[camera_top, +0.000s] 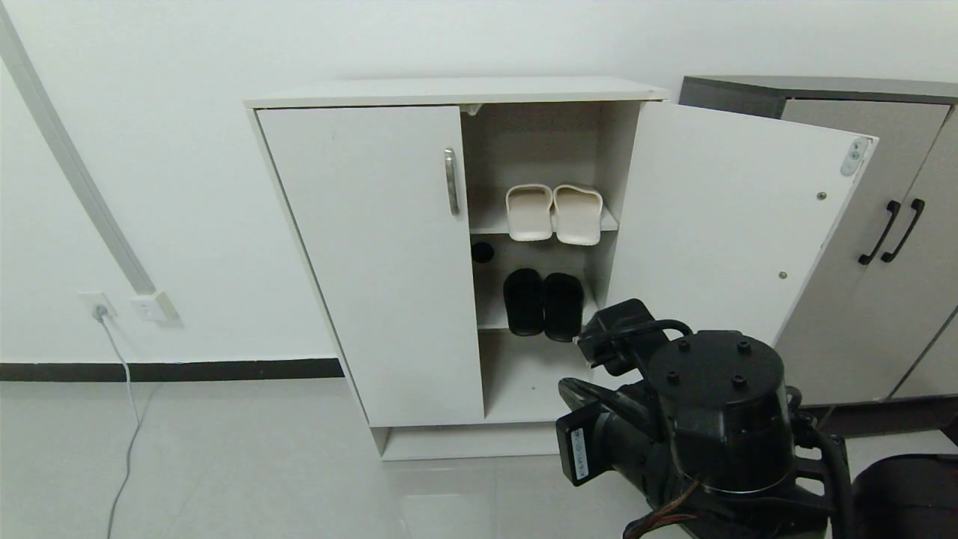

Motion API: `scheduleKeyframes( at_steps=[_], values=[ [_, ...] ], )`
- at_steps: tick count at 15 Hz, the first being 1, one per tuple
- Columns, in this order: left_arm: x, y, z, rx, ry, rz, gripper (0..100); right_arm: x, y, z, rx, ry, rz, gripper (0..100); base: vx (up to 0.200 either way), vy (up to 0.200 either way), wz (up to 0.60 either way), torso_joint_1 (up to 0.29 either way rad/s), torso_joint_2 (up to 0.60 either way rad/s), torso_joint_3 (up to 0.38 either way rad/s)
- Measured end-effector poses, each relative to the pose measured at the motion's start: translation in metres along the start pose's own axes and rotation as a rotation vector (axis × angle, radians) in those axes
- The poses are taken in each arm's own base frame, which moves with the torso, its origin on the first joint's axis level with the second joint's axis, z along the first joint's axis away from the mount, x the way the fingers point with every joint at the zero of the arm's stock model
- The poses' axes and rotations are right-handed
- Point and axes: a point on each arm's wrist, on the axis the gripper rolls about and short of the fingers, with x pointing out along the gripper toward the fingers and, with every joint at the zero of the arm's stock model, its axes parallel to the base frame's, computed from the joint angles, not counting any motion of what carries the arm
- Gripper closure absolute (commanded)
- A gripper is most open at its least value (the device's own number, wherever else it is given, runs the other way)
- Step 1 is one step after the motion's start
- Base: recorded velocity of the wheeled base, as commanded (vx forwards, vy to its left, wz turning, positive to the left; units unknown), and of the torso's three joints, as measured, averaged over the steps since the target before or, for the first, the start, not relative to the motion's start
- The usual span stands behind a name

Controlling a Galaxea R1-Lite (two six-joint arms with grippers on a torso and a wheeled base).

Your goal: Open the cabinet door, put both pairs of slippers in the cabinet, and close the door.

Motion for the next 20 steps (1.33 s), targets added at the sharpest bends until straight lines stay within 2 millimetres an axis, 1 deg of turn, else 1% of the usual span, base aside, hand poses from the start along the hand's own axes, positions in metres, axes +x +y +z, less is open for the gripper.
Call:
scheduleKeyframes(
  at_steps=[3, 7, 13, 20],
  values=[
    [0.0000, 0.0000, 0.0002, 0.000, -0.001, 0.000, 100, 0.0004, 0.0002, 0.0002, -0.001, -0.002, -0.002, 100, 0.000, 0.000, 0.00, 0.006, -0.17, -0.277],
    [0.0000, 0.0000, 0.0002, 0.000, -0.001, 0.000, 100, 0.0009, 0.0008, -0.0009, -0.004, 0.002, -0.002, 100, 0.000, 0.000, 0.00, 0.034, -0.48, -0.376],
    [0.0000, -0.0001, 0.0000, 0.001, 0.000, -0.003, 100, 0.0021, 0.0003, -0.0009, -0.004, 0.003, -0.006, 100, 0.000, 0.000, 0.00, 0.119, -0.46, -0.347],
    [0.0000, -0.0001, 0.0000, 0.001, 0.000, -0.003, 100, 0.0023, 0.0003, -0.0010, -0.004, 0.004, -0.006, 100, 0.000, 0.000, 0.00, 0.168, -0.49, -0.322]
  ],
)
